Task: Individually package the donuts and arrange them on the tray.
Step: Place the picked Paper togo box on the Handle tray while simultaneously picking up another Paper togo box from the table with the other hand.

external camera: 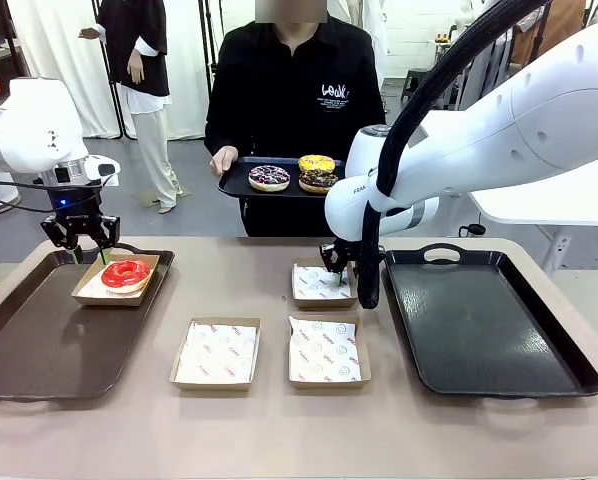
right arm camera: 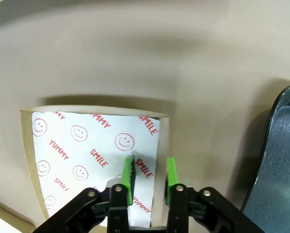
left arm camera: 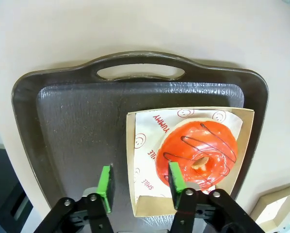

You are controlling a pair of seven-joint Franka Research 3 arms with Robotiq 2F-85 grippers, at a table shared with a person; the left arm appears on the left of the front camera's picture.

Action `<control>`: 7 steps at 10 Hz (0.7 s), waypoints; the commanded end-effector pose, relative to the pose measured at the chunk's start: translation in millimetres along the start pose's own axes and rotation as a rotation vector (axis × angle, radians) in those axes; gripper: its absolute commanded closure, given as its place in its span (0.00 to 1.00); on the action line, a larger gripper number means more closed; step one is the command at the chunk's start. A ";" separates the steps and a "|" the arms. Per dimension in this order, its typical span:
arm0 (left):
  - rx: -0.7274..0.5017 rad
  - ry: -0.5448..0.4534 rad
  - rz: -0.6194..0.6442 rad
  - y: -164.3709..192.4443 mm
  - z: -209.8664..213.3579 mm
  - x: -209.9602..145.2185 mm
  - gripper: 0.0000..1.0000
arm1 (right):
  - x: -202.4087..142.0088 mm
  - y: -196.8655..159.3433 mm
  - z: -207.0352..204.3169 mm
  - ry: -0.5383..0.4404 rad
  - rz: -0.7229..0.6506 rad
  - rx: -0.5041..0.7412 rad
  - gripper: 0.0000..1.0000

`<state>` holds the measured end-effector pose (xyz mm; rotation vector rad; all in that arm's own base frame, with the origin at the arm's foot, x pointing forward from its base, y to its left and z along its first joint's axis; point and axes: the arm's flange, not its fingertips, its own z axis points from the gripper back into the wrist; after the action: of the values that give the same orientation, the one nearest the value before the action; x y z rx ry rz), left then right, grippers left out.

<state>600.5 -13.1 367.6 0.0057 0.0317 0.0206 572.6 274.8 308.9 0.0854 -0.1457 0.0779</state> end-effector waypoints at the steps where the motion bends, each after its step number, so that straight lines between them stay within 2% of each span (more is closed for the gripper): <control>1: 0.019 -0.006 0.019 -1.2 -0.1 2.0 0.01 | 1.8 4.6 0.8 -0.016 -0.014 -0.035 1.00; 7: -0.007 -0.004 0.012 -0.5 4.2 -1.6 0.00 | 0.3 5.1 5.3 -0.026 -0.038 -0.042 1.00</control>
<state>600.5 -13.2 367.7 0.0043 0.0316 0.0218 572.6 275.1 312.5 0.0875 -0.1516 0.0724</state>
